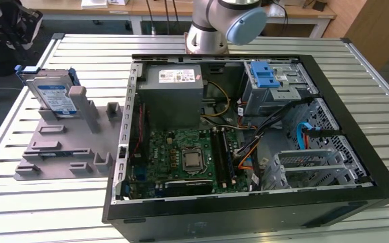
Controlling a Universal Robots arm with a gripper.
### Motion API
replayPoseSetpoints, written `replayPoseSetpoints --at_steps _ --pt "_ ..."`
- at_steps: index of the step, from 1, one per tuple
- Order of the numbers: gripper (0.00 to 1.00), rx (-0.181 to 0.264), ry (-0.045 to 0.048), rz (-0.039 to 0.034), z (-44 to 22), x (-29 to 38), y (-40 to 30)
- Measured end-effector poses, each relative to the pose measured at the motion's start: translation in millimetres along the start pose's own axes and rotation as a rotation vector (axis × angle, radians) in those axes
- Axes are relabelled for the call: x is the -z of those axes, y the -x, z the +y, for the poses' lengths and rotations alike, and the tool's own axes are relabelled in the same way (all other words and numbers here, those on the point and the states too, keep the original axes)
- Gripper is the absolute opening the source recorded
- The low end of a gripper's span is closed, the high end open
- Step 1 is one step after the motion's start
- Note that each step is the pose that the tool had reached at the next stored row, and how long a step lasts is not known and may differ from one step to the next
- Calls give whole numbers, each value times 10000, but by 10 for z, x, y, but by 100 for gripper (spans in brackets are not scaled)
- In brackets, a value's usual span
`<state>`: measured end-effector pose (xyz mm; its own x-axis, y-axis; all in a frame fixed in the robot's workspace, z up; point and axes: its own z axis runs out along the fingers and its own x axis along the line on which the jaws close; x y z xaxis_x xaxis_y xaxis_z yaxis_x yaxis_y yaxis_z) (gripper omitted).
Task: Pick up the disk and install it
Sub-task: 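Reach for the disk, then pick up the disk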
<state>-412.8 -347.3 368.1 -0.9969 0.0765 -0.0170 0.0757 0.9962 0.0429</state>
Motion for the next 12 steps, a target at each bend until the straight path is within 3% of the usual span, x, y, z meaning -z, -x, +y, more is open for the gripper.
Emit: replayPoseSetpoints --at_steps 3,12 --pt "11 0 -1 3 0 -2 -35" --pt "11 1 -1 3 -1 -2 -44"
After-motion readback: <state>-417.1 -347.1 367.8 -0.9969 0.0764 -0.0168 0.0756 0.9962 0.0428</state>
